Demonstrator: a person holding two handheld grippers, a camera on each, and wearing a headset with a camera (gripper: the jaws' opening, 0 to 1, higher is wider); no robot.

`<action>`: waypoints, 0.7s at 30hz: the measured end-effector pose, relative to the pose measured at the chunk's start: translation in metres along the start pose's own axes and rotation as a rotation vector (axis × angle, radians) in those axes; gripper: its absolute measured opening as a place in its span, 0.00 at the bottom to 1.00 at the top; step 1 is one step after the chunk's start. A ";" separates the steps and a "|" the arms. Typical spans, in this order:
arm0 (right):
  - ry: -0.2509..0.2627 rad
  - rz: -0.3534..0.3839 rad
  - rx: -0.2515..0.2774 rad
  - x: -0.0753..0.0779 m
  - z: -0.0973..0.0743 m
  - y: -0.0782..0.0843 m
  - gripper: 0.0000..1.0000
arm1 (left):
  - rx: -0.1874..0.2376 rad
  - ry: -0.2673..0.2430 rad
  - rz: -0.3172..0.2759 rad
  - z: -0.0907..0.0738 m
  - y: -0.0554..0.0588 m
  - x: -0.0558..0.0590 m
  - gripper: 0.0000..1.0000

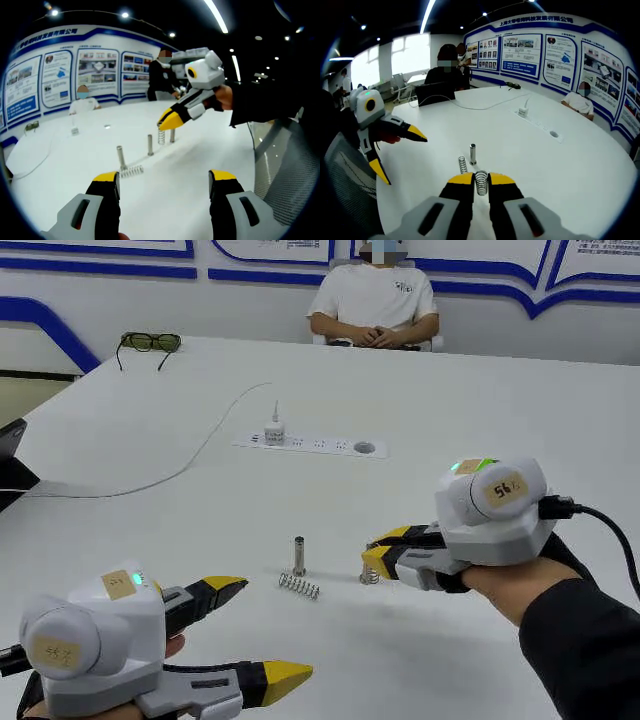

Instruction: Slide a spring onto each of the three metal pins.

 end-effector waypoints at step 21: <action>0.023 -0.005 0.040 0.014 -0.005 -0.024 0.12 | 0.000 -0.003 -0.003 0.000 0.001 -0.001 0.74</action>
Point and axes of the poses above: the centre of the closed fingertips' face, and the gripper's own axes: z roughly forward along the fingers, x roughly to its right, y roughly out of its underside, the point moved 6 cm from there along -z, roughly backward along the fingers, and after that the axes turned 8 degrees about -x, right-handed, at the moved point
